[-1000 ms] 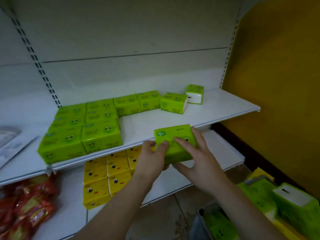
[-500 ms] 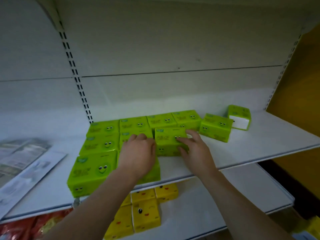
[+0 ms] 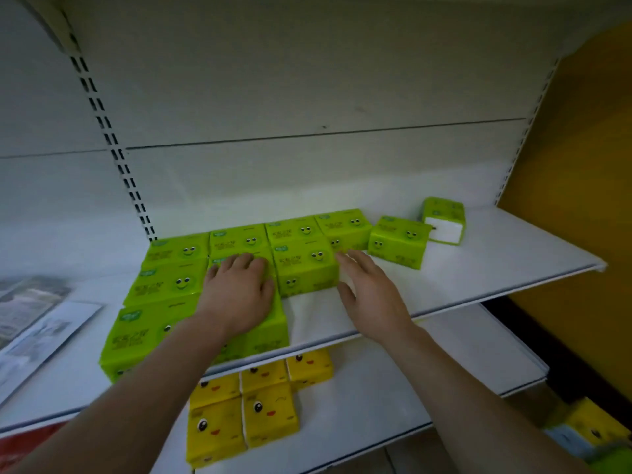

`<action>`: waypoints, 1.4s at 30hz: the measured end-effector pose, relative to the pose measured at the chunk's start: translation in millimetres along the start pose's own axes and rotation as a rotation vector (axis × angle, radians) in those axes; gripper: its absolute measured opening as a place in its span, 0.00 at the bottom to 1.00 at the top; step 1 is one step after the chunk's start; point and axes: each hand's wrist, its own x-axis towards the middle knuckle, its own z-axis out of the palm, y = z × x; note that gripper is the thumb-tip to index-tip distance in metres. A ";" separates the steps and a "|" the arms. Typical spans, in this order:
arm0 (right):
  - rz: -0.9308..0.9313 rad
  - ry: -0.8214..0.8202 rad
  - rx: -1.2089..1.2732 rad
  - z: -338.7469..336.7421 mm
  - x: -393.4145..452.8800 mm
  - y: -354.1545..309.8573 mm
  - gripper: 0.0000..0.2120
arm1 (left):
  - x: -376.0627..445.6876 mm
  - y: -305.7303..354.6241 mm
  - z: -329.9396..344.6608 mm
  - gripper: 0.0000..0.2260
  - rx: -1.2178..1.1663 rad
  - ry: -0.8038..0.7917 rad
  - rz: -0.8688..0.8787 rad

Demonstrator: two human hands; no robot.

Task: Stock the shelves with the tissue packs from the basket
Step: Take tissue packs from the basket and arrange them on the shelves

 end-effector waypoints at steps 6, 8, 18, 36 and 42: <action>0.049 0.136 0.053 -84.0 -59.0 27.4 0.16 | -35.9 98.8 -10.6 0.15 -0.348 0.271 0.184; 0.109 0.118 0.061 -110.1 -91.8 42.1 0.13 | -57.3 141.2 -1.0 0.13 -0.493 0.199 0.214; 0.519 -0.520 -0.368 -192.6 -252.0 107.2 0.20 | -178.8 294.7 88.4 0.18 -0.470 -0.534 0.516; 0.804 0.129 0.032 -196.0 -317.8 91.6 0.18 | -204.6 299.8 75.8 0.18 -0.893 -0.826 0.147; 0.697 0.075 0.438 -197.7 -299.5 51.2 0.20 | -188.0 299.5 30.0 0.15 -1.766 -0.740 -0.232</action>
